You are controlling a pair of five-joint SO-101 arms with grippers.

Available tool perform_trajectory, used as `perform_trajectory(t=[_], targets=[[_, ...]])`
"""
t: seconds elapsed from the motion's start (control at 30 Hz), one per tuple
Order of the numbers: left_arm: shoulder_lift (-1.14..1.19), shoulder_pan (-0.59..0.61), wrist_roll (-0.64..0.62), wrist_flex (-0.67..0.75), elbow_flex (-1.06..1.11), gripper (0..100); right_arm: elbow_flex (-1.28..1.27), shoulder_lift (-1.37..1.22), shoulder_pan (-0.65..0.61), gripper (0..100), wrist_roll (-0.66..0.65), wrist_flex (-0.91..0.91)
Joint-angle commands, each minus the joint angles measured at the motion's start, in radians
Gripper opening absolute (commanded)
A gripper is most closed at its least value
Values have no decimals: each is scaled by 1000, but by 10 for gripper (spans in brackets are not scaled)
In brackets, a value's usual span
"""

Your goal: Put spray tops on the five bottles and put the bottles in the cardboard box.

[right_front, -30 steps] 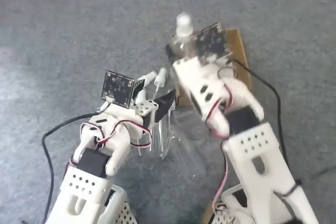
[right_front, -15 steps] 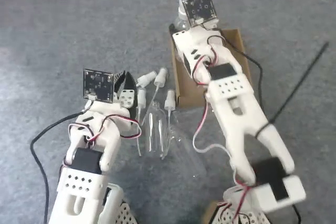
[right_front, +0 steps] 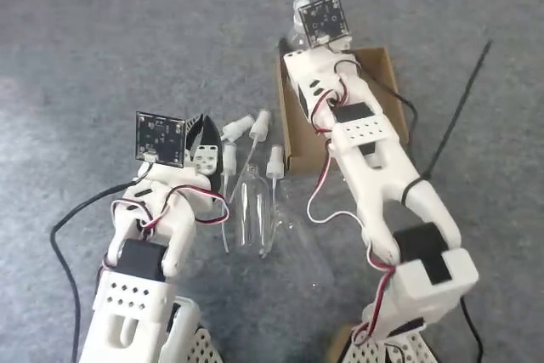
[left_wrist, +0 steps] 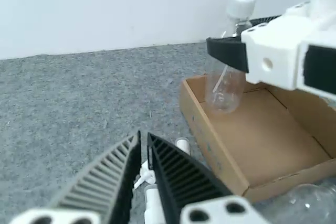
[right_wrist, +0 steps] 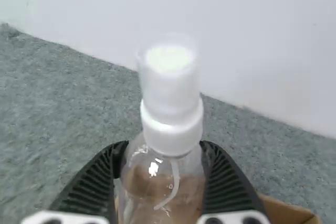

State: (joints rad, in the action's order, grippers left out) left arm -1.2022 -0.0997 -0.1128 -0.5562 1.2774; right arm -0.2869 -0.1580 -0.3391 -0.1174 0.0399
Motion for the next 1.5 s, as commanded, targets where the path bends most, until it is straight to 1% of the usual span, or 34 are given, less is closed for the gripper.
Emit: perform_trajectory(t=[0.0,0.17,0.33,0.53,0.73,1.47], targets=[[-2,3,9,23,-10,11,40,-35,12,6,-3,-108],[-2,3,9,23,-10,11,40,-105,12,6,-5,-189],[-2,3,9,23,-10,11,40,-139,12,6,-5,-196],[-2,3,8,23,-10,11,40,-174,38,6,-5,-251],[-9,-40,9,23,7,11,40,-229,50,6,-5,-320],[-9,-40,9,23,7,11,32,-240,38,7,-9,-311]])
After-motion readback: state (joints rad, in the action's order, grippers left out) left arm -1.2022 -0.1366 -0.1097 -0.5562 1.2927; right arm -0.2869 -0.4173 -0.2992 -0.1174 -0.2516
